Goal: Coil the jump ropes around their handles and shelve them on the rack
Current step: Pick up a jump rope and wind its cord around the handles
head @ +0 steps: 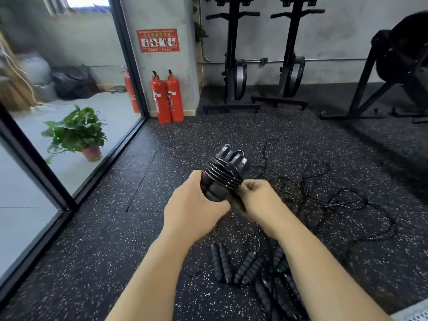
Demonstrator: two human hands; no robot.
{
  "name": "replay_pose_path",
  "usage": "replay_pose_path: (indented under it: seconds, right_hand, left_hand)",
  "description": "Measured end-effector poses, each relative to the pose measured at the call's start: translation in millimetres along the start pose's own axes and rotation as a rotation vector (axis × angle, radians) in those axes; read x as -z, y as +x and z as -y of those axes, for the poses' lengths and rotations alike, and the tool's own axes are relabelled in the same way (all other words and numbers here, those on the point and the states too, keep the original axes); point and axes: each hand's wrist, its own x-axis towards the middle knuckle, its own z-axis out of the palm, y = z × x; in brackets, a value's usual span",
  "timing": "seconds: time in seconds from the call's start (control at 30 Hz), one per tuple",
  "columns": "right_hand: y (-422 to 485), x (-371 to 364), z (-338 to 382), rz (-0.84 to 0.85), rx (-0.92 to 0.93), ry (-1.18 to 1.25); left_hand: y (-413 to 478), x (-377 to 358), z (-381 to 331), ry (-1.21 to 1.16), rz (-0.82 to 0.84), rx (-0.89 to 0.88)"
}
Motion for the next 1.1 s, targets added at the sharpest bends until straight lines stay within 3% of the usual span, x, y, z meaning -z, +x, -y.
replay_pose_path:
  seconds: [0.13, 0.4, 0.63, 0.73, 0.9, 1.0, 1.1]
  right_hand:
    - [-5.3, 2.3, 4.7, -0.035, 0.105, -0.264]
    - [-19.8, 9.7, 13.5, -0.047, 0.197, -0.445]
    - [-34.0, 10.5, 39.3, -0.132, 0.425, -0.531]
    - [-34.0, 11.8, 44.8, -0.184, 0.517, -0.622]
    - [-24.4, 30.3, 39.8, -0.264, 0.565, -0.717]
    - [-18.2, 44.4, 28.5, -0.255, 0.517, -0.730]
    - [-14.8, 52.4, 19.9, -0.199, 0.435, -0.715]
  left_hand:
    - [4.0, -1.1, 2.3, 0.029, -0.015, 0.095]
    - [14.8, 8.2, 10.0, 0.135, -0.095, 0.269]
    - [13.6, 8.7, 9.5, 0.396, -0.101, 0.232]
    - [7.4, -2.4, -0.9, 0.591, -0.069, 0.113]
    - [-3.4, -18.6, -12.2, 0.804, 0.057, -0.323]
    - [-6.3, -19.5, -18.2, 0.803, 0.180, -0.551]
    - [-9.0, -17.9, -18.5, 0.673, 0.259, -0.644]
